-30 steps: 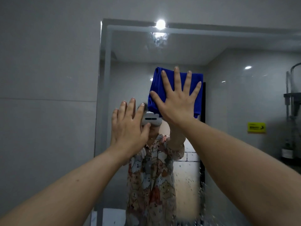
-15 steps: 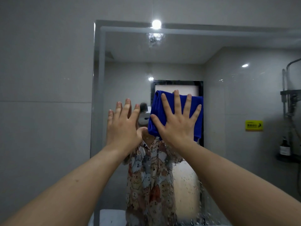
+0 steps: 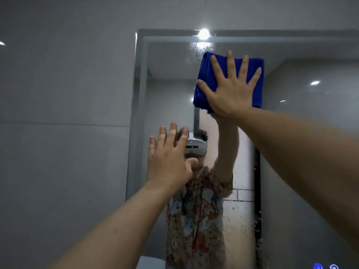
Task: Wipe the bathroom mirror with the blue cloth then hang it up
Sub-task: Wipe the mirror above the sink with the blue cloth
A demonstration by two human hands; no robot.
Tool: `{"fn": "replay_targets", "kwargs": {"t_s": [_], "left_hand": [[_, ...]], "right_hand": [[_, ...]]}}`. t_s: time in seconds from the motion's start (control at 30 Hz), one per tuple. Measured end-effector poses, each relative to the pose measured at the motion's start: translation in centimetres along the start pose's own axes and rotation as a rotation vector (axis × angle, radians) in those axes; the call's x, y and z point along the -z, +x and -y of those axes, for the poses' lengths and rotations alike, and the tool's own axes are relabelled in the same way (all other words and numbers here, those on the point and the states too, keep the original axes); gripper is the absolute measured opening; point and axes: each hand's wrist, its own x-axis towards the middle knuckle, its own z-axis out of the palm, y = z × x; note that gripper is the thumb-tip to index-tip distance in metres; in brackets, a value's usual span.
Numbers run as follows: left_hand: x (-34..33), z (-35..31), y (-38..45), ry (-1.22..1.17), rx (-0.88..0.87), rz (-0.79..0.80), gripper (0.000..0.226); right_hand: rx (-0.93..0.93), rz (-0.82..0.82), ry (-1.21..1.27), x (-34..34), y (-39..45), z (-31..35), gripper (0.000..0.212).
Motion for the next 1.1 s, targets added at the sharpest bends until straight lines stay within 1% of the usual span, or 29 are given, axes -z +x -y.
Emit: {"fn": "replay_targets", "kwargs": {"t_s": [0.1, 0.3, 0.43, 0.57, 0.67, 0.8, 0.9, 1.1], "left_hand": [[-0.1, 0.1, 0.0, 0.003, -0.003, -0.014, 0.086], [-0.1, 0.0, 0.0, 0.007, 0.005, 0.003, 0.085], [0.2, -0.2, 0.0, 0.031, 0.004, 0.023, 0.085], [1.1, -0.3, 0.3, 0.089, -0.008, 0.081, 0.085], [2.1, -0.8, 0.4, 0.111, 0.023, 0.119, 0.084], [3.0, -2.6, -0.1, 0.103, 0.074, 0.138, 0.08], [3.2, -4.7, -0.4, 0.104, 0.053, 0.15, 0.075], [3.4, -8.3, -0.1, 0.096, -0.008, 0.159, 0.071]], "right_hand": [[-0.021, -0.013, 0.006, 0.2, 1.2, 0.5, 0.084], [-0.025, 0.009, 0.029, 0.1, -1.0, 0.5, 0.084], [0.003, 0.038, 0.032, -1.1, -5.1, 0.1, 0.085], [0.021, 0.067, 0.021, -2.3, -10.0, -0.7, 0.084], [0.039, 0.088, 0.031, -2.9, -13.6, -1.4, 0.084], [0.117, 0.085, 0.052, -3.8, -19.2, -2.7, 0.084], [0.171, 0.094, 0.036, -4.3, -22.2, -4.1, 0.083], [0.226, 0.117, 0.039, -3.9, -23.5, -5.6, 0.082]]}}
